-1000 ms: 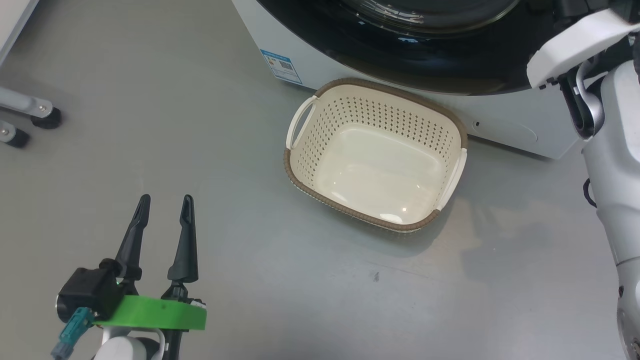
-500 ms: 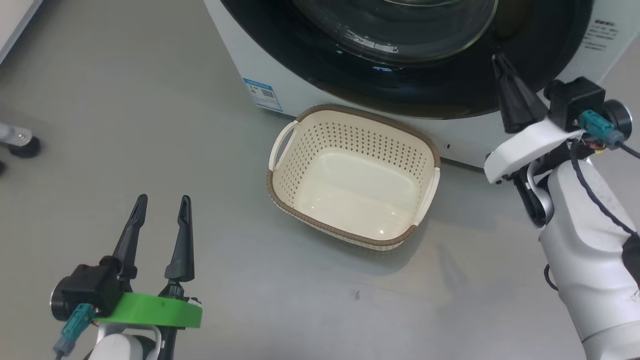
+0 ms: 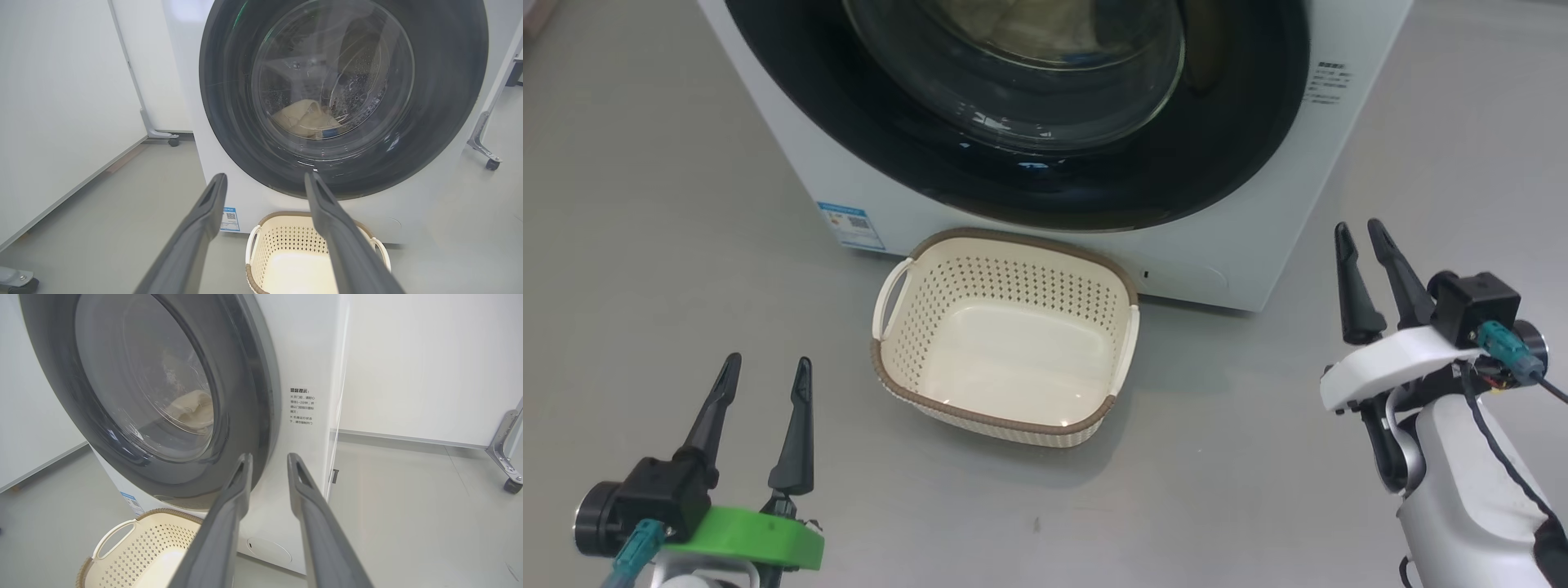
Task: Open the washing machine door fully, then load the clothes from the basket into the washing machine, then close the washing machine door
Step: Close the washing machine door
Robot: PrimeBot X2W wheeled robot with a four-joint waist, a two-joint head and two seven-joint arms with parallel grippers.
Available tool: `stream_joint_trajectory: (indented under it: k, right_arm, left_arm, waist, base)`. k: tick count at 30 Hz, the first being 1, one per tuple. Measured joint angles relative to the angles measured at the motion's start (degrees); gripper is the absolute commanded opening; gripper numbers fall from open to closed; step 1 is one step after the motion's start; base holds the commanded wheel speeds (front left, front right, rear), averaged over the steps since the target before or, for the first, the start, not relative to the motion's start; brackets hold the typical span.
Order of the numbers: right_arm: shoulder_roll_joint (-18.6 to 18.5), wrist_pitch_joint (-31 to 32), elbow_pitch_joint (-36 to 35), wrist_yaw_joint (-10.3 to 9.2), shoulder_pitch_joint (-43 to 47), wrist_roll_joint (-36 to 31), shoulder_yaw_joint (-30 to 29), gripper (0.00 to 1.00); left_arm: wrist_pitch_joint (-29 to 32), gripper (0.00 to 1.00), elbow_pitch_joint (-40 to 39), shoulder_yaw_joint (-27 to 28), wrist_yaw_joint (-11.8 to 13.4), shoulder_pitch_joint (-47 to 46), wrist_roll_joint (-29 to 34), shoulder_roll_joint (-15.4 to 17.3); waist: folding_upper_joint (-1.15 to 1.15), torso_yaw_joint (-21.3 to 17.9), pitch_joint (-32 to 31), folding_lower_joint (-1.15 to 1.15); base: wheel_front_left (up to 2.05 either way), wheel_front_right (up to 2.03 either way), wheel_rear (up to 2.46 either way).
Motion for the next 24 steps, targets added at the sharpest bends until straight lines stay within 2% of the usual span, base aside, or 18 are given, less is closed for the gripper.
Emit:
stream_joint_trajectory:
  k: [2, 3, 14, 24]
  right_arm:
    - [0.3, 0.0, -0.8, -0.02, 2.0, 0.2, -0.1, 0.87]
    - [0.3, 0.0, -1.3, -0.03, 3.0, 0.2, -0.2, 1.00]
    - [1.5, 0.0, -6.4, -1.02, 10.7, 0.2, -1.5, 1.00]
    - [1.6, 0.0, -11.6, -2.04, 17.1, 0.0, -2.7, 1.00]
  left_arm:
    - [0.0, 1.00, 0.2, -0.2, -0.2, 1.0, 0.1, 0.4]
    - [0.0, 1.00, 0.2, -0.3, -0.3, 1.5, 0.1, 0.8]
    - [0.0, 1.00, 1.2, -1.0, -0.9, 3.1, 1.0, 1.6]
    - [0.0, 1.00, 1.8, -1.5, -1.0, 4.5, 1.0, 1.6]
  waist:
    - [0.00, -1.4, -0.9, 0.00]
    - [0.00, -2.1, -1.3, 0.00]
    - [0.00, -9.2, -5.0, 0.00]
    - [0.00, -13.1, -7.9, 0.00]
  base:
    - [0.00, 0.00, 0.00]
    - [0.00, 0.00, 0.00]
    - [0.00, 0.00, 0.00]
    - [0.00, 0.00, 0.00]
